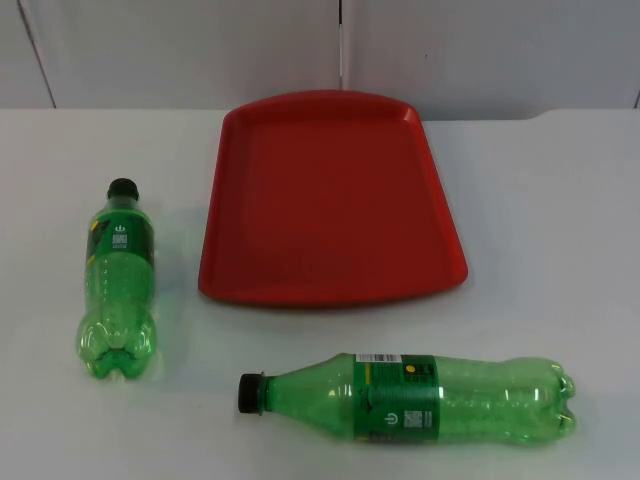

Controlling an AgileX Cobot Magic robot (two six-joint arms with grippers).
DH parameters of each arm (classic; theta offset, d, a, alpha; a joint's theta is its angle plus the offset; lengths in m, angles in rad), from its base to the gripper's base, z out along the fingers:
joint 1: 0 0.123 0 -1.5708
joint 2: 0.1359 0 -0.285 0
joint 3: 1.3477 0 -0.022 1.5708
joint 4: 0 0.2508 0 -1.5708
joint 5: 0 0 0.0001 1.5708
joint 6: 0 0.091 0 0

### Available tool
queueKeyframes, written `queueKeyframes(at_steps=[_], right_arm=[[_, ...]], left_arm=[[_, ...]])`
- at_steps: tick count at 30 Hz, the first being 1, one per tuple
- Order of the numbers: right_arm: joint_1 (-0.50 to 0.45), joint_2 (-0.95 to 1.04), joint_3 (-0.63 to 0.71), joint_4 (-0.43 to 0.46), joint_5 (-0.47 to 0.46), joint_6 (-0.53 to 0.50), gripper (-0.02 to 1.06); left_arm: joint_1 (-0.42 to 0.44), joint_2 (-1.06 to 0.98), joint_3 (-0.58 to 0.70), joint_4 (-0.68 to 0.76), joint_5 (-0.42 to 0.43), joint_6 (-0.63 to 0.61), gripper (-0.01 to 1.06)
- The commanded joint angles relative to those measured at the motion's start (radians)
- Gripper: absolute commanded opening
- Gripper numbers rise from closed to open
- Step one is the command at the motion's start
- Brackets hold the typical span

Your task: Place the bottle upright on the tray.

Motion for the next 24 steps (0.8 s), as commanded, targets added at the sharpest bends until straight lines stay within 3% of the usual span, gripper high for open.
queueKeyframes(at_steps=[1,11,24], right_arm=[[-0.007,-0.004,0.005,0.001,-0.007,-0.003,1.05],[-0.007,-0.004,0.005,0.001,-0.007,-0.003,1.05],[-0.007,-0.004,0.005,0.001,-0.007,-0.001,1.05]], left_arm=[[-0.006,0.017,-0.024,-0.016,-0.008,0.002,1.05],[-0.006,0.12,-0.143,-0.08,0.006,0.017,1.05],[-0.006,0.402,-0.311,-0.175,0.056,0.04,1.05]])
